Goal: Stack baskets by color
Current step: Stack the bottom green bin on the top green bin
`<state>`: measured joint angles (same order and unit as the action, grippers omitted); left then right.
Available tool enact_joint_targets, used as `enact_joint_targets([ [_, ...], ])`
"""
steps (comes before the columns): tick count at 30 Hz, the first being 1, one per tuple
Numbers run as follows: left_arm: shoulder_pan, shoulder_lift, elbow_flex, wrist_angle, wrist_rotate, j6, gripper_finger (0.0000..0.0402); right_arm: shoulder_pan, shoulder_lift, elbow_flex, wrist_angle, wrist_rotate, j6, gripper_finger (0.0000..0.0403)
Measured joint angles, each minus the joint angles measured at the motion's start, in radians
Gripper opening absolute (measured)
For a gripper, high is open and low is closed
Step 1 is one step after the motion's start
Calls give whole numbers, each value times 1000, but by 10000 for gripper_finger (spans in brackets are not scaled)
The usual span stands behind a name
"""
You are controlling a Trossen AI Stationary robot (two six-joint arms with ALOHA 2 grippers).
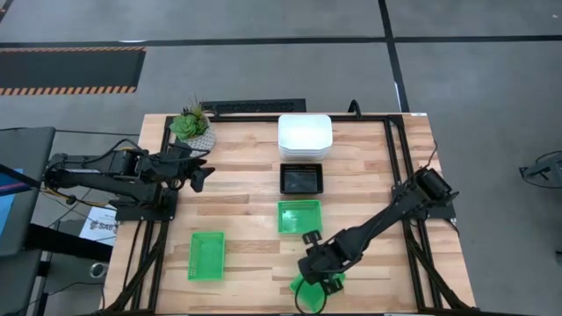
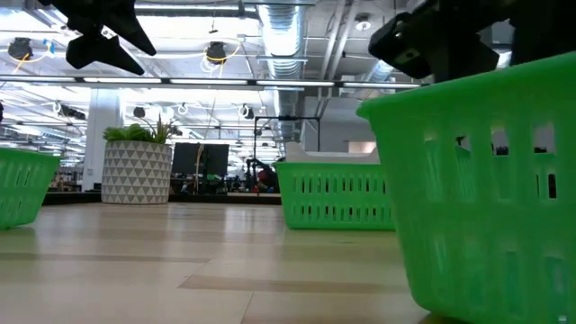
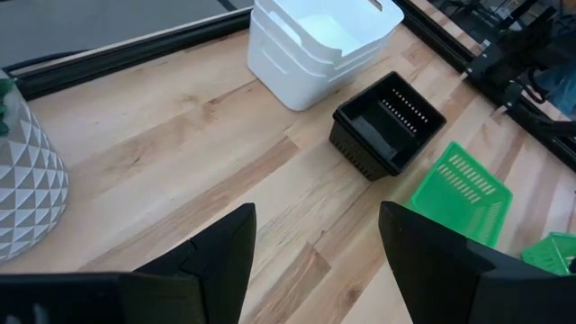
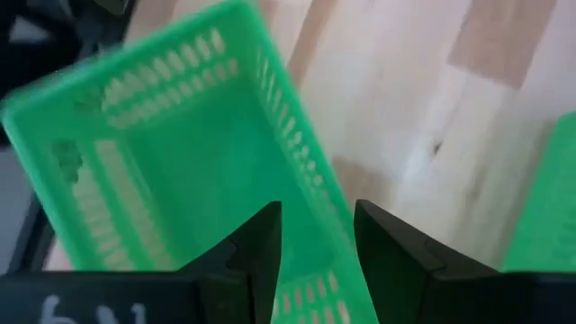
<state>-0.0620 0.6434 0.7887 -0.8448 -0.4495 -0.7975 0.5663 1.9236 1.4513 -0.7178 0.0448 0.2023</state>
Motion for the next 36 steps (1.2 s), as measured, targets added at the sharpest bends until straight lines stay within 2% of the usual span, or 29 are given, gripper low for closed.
enact_joint_targets([
  [11,0,0,0,-5,1,-10,224,-19,59,1,1,-17,-27,164],
  [17,0,-2,0,-12,2,-11,224,-19,43,0,-22,-18,4,164],
  [26,0,-2,0,-12,2,-11,224,-1,-17,71,-56,-127,195,164],
  [31,0,-2,0,-12,1,-11,224,61,-30,87,-83,-130,321,164],
  [36,0,-2,0,-12,1,-11,224,111,14,87,-97,-102,370,164],
])
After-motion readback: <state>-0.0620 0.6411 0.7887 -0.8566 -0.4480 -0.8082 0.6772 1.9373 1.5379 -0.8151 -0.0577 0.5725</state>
